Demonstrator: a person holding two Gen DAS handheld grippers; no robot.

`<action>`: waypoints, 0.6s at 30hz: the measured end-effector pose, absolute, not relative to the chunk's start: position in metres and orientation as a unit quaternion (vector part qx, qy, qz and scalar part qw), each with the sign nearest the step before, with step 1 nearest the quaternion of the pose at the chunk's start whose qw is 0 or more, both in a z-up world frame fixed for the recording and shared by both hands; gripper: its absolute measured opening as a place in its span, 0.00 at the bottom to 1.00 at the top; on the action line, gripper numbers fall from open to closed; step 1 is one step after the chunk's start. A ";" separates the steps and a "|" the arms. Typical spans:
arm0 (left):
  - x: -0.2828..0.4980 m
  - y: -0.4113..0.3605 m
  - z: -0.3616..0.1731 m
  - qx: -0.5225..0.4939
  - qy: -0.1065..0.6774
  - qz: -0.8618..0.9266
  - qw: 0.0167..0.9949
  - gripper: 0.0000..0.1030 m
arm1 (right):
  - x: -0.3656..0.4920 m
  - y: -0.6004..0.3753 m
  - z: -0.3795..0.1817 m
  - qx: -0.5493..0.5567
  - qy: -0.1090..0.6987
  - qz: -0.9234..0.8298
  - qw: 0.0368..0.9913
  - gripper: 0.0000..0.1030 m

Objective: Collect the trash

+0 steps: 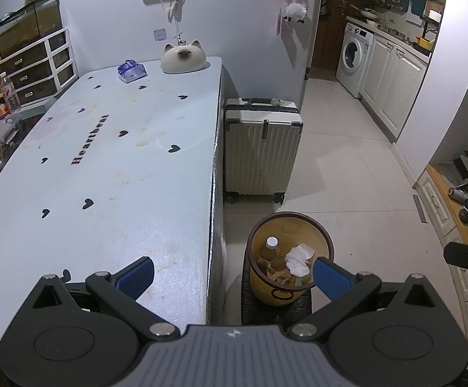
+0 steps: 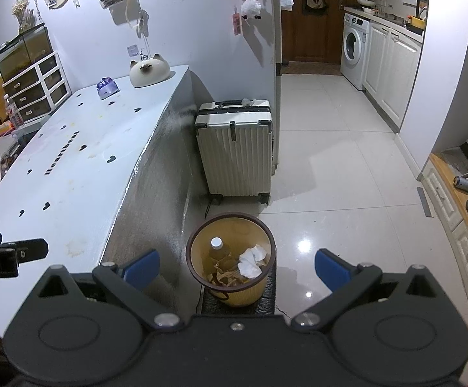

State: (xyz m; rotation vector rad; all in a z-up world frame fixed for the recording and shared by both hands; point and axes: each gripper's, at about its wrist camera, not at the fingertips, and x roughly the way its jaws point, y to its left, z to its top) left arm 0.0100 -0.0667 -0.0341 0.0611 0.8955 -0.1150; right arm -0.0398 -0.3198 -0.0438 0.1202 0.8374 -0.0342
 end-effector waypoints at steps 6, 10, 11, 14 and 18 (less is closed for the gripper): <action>0.010 -0.067 -0.034 0.030 0.432 -0.056 0.900 1.00 | -0.039 -0.319 -0.044 0.058 0.407 -0.017 0.912 1.00; 0.011 -0.066 -0.034 0.029 0.432 -0.056 0.900 1.00 | -0.039 -0.320 -0.045 0.058 0.407 -0.016 0.912 1.00; 0.013 -0.067 -0.034 0.029 0.432 -0.056 0.900 1.00 | -0.039 -0.320 -0.045 0.058 0.407 -0.017 0.912 1.00; 0.013 -0.067 -0.034 0.029 0.432 -0.056 0.900 1.00 | -0.039 -0.319 -0.045 0.058 0.407 -0.017 0.911 1.00; 0.014 -0.067 -0.034 0.029 0.432 -0.056 0.900 1.00 | -0.039 -0.319 -0.045 0.058 0.407 -0.017 0.911 1.00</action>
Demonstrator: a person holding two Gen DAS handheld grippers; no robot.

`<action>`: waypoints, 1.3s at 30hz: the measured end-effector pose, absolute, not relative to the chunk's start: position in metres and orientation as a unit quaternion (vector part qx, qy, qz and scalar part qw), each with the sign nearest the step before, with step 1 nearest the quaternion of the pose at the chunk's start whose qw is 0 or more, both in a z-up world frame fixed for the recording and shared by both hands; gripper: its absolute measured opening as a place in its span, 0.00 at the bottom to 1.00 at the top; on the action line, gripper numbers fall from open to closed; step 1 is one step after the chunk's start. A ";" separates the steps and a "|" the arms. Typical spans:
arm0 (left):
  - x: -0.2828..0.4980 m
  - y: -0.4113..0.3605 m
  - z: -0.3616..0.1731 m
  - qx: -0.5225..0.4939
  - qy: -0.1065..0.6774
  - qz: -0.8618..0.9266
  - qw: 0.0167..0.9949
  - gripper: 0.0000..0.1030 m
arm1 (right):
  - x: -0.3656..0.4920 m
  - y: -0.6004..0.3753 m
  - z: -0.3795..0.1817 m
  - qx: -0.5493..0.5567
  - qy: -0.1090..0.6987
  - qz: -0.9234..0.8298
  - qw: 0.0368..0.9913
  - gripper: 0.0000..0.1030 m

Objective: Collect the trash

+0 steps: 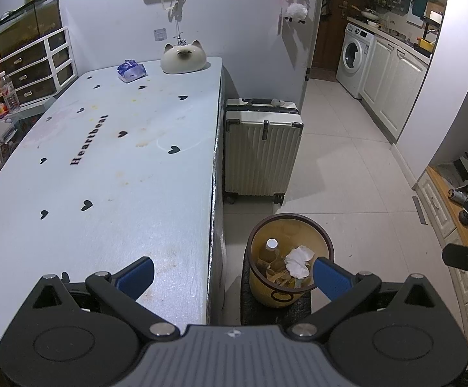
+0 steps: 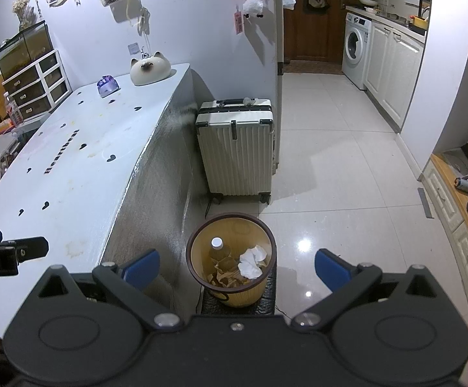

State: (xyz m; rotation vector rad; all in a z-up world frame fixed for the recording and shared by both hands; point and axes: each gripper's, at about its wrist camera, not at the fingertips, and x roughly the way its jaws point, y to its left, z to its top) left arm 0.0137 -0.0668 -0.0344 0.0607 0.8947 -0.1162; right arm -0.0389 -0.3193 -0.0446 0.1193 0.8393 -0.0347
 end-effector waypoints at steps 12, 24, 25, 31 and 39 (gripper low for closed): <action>0.015 -0.067 -0.035 0.029 0.432 -0.055 0.900 1.00 | -0.038 -0.319 -0.045 0.058 0.408 -0.016 0.911 1.00; 0.016 -0.067 -0.035 0.029 0.432 -0.055 0.900 1.00 | -0.037 -0.319 -0.047 0.058 0.408 -0.017 0.911 1.00; 0.015 -0.067 -0.035 0.029 0.432 -0.055 0.900 1.00 | -0.037 -0.319 -0.047 0.058 0.408 -0.017 0.911 1.00; 0.016 -0.067 -0.035 0.029 0.432 -0.055 0.900 1.00 | -0.036 -0.319 -0.050 0.058 0.409 -0.015 0.910 1.00; 0.017 -0.066 -0.035 0.029 0.432 -0.055 0.899 1.00 | -0.034 -0.319 -0.051 0.057 0.411 -0.013 0.910 1.00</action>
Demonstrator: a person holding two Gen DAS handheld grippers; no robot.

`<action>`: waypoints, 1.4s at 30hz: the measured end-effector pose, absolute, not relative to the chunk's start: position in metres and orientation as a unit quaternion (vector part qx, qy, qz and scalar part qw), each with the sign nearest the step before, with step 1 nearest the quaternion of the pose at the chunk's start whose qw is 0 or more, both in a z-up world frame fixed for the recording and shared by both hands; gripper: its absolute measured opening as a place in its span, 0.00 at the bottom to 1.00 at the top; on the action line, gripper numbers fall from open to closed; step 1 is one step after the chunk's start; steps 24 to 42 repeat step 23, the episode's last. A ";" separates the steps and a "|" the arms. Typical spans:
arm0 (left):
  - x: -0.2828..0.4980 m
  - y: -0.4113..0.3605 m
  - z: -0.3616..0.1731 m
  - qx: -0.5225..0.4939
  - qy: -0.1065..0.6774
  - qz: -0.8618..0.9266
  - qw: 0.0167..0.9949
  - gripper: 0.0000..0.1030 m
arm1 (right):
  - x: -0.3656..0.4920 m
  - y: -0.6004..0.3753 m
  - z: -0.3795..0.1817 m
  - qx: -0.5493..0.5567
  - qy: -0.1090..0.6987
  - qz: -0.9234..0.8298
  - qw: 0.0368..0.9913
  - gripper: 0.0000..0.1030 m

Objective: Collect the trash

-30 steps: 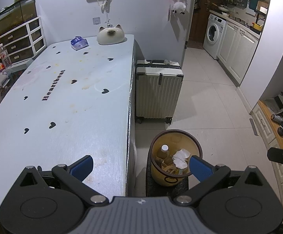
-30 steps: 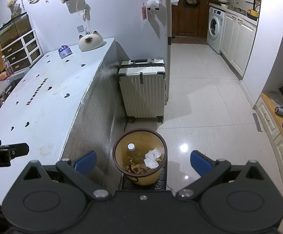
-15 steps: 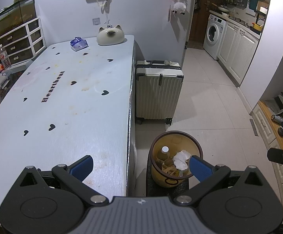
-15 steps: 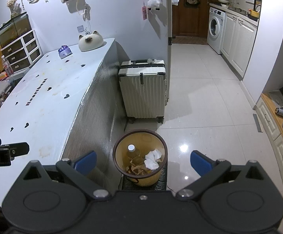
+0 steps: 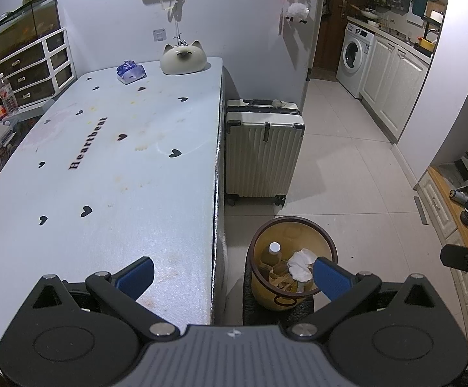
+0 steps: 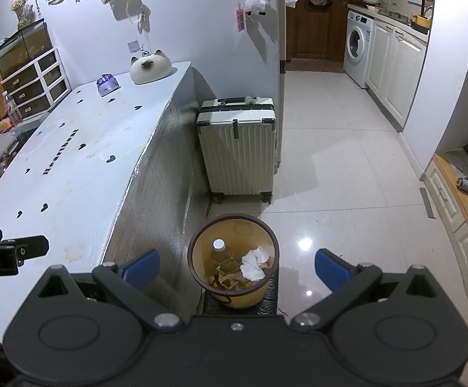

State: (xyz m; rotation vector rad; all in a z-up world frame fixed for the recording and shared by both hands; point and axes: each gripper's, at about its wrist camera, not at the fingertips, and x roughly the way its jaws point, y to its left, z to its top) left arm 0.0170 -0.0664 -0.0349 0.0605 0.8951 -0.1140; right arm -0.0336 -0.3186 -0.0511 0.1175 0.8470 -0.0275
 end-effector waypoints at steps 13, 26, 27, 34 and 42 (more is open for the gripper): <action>0.017 -0.067 -0.035 0.029 0.432 -0.055 0.900 1.00 | -0.032 -0.320 -0.051 0.057 0.413 -0.013 0.909 1.00; 0.029 -0.064 -0.037 0.029 0.433 -0.060 0.899 1.00 | -0.031 -0.321 -0.051 0.058 0.413 -0.013 0.909 1.00; 0.029 -0.064 -0.037 0.029 0.433 -0.060 0.899 1.00 | -0.031 -0.321 -0.051 0.058 0.413 -0.013 0.909 1.00; 0.029 -0.064 -0.037 0.029 0.433 -0.060 0.899 1.00 | -0.031 -0.321 -0.051 0.058 0.413 -0.013 0.909 1.00; 0.029 -0.064 -0.037 0.029 0.433 -0.060 0.899 1.00 | -0.031 -0.321 -0.051 0.058 0.413 -0.013 0.909 1.00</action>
